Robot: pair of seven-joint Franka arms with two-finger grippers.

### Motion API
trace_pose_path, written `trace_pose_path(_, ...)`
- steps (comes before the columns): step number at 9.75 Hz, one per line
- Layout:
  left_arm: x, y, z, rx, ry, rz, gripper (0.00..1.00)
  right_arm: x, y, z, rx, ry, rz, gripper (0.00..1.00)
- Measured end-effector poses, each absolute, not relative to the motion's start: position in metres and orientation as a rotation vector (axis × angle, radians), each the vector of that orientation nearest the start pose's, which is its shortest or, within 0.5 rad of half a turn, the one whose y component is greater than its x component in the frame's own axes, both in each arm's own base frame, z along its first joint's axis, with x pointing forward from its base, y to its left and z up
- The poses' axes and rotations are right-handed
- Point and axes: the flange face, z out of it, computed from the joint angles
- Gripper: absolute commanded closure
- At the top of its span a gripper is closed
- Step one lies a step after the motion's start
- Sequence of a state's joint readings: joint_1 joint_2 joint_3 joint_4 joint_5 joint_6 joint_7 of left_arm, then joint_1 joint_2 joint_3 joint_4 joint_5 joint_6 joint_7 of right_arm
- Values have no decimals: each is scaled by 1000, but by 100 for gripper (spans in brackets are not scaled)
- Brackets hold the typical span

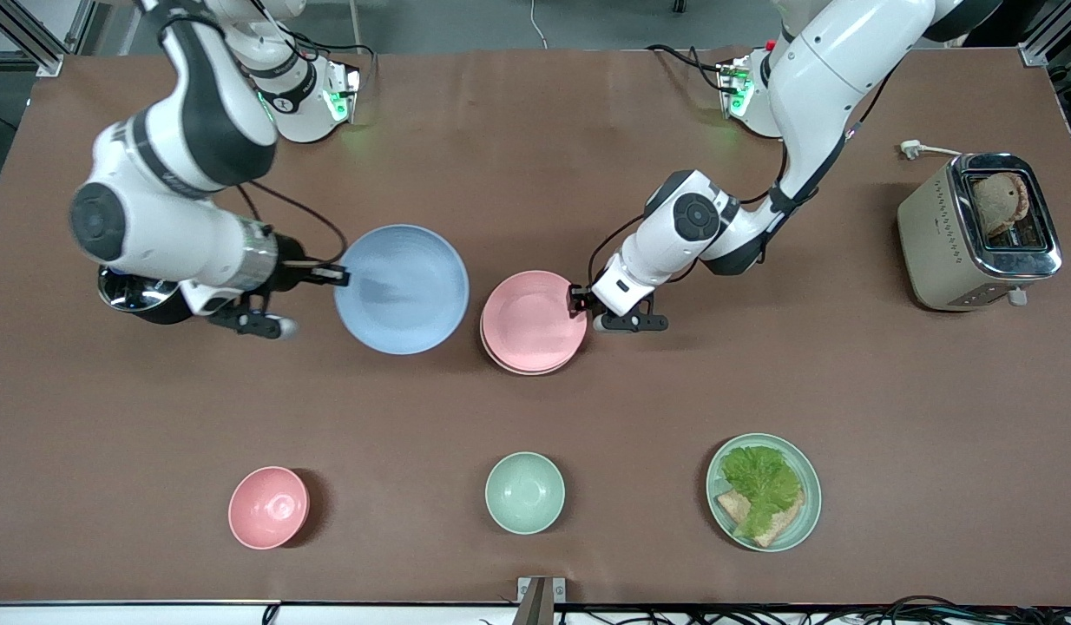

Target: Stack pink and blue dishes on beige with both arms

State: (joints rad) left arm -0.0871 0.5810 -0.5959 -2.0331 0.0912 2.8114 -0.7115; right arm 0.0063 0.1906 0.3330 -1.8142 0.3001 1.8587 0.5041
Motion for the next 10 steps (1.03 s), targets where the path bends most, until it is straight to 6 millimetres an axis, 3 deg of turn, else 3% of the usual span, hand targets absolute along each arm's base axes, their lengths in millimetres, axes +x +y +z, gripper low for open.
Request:
trace_pose_path(1,499,-376,255,-3477,-59,-133,0,548,236,425,-2830,387,368,99)
trace_pose_path(3,519,-324,311,-3294,86,-112,0,527,277,387,-2821,365,329,99)
trace_pose_path(7,551,-186,471,-3086,148,-135,0,504,355,300,-2752,411,322,98)
trace_pose_path(10,557,-111,583,-3052,151,-104,0,487,389,259,-2733,424,322,93)
